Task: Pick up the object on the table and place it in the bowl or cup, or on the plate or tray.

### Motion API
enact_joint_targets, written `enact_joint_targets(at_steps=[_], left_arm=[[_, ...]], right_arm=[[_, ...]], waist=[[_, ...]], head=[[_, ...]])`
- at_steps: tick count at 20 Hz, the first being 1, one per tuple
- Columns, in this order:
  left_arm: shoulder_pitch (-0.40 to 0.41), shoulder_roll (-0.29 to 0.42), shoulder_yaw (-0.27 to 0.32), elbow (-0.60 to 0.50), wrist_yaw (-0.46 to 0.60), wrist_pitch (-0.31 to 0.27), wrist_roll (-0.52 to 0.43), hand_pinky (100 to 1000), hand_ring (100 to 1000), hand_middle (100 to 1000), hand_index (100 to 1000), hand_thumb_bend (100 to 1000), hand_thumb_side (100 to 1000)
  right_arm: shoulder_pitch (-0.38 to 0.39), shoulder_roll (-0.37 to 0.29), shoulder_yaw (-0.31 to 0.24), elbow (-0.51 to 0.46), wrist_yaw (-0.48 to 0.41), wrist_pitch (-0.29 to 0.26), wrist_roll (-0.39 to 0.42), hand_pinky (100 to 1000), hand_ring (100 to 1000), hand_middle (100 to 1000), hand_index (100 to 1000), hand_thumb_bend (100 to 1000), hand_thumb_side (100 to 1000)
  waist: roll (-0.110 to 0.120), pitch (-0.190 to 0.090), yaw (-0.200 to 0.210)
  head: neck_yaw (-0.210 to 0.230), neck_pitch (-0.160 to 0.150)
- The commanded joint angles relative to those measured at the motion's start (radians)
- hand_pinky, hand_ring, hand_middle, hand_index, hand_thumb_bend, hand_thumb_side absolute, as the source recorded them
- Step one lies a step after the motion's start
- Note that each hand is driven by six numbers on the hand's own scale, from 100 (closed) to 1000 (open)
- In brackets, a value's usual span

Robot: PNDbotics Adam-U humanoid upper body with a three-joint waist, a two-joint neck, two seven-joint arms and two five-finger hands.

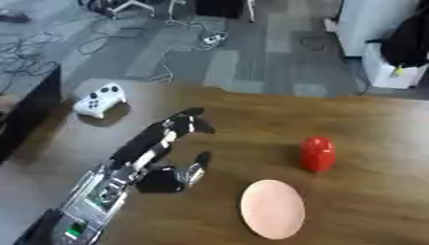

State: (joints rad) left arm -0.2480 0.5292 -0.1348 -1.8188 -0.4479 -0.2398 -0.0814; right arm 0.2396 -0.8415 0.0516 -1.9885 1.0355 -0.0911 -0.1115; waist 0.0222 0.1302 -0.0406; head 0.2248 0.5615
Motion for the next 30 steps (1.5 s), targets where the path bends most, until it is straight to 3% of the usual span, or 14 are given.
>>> enact_joint_targets(at_steps=[1,6,14,22,30], left_arm=[[-0.014,0.032,0.011,-0.021,-0.003,0.0,0.005,797,1000,731,821,100,715],[-0.016,0.024,0.009,-0.02,-0.006,-0.001,0.0,802,1000,731,821,100,726],[-0.018,0.021,-0.004,-0.03,-0.015,-0.008,-0.018,803,1000,731,818,100,730],[-0.032,0.018,-0.018,-0.037,-0.012,-0.015,-0.035,804,1000,731,817,100,730],[-0.053,0.011,-0.034,-0.038,-0.01,-0.021,-0.053,808,1000,730,816,100,743]], right_arm=[[-0.008,-0.024,-0.005,-0.011,-0.003,-0.001,0.001,708,718,833,889,285,849],[-0.019,-0.036,-0.007,-0.011,-0.002,-0.001,-0.001,715,743,838,893,302,855],[-0.074,-0.138,-0.018,-0.011,-0.057,-0.001,0.018,727,776,844,896,305,858],[-0.135,-0.204,-0.03,-0.011,-0.105,0.019,0.076,775,844,863,910,335,877],[-0.194,-0.257,-0.053,-0.011,-0.154,0.04,0.188,828,897,897,931,375,898]], waist=[[-0.004,-0.005,0.003],[-0.012,0.002,0.013],[-0.03,0.007,0.031],[-0.038,0.018,0.067],[-0.05,0.035,0.103]], head=[[0.025,-0.003],[0.047,-0.01],[0.045,0.0],[0.033,-0.017],[0.01,-0.042]])
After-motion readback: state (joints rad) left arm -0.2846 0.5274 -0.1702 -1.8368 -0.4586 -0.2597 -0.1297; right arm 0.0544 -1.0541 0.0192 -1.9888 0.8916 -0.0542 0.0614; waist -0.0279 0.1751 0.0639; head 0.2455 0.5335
